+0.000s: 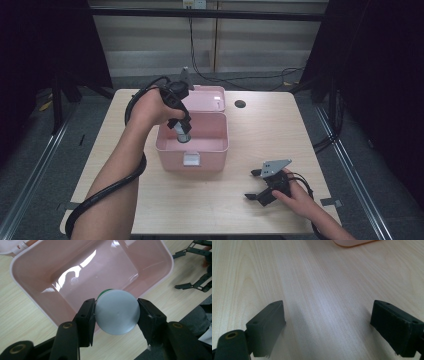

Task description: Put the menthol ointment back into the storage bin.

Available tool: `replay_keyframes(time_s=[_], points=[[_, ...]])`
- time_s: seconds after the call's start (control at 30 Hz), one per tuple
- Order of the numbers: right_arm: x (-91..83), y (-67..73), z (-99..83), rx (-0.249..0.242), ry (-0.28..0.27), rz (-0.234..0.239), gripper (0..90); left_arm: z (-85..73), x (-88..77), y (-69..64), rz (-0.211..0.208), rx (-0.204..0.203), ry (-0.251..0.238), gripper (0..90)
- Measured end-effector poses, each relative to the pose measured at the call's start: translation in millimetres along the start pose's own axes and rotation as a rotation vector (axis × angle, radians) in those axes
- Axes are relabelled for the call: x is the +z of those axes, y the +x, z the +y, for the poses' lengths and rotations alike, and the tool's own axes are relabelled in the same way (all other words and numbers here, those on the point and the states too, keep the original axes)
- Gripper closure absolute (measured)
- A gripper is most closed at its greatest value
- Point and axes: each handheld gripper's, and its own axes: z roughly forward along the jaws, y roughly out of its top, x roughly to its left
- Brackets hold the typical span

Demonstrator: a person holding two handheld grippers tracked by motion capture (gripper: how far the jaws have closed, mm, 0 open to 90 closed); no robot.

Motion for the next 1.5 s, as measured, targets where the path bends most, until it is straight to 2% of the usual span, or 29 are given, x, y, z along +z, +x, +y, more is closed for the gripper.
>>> replay_keyframes(time_s=[0.23,0.5,0.67,0.9,1.07,1.27,1.47,1.5], points=[[0.0,0.0,0.0,0.0,0.0,0.0,11.4,8.9,15.8,5.6,0.025,-0.017,-0.001,50.5],[0.0,0.0,0.0,-0.001,0.0,0.0,11.4,18.3,33.3,11.0,0.032,-0.047,0.004,50.5],[0.0,0.0,0.0,-0.001,0.001,0.0,11.4,22.3,43.1,14.6,0.04,-0.069,-0.01,50.5],[-0.1,0.0,0.0,-0.001,0.002,-0.001,11.4,25.6,54.3,20.2,0.045,-0.122,-0.018,50.5],[-0.1,0.1,0.1,0.0,0.001,-0.002,11.4,27.7,60.4,24.2,0.059,-0.146,-0.031,50.5],[0.0,-0.1,0.1,-0.003,-0.001,-0.004,11.4,29.7,69.3,29.3,0.072,-0.163,-0.023,50.5],[0.0,-0.1,0.1,-0.003,-0.001,-0.004,11.4,30.4,79.6,35.4,0.08,-0.214,-0.043,50.5],[0.0,-0.1,0.1,-0.003,-0.001,-0.004,11.4,30.6,80.8,37.0,0.081,-0.211,-0.042,50.5]])
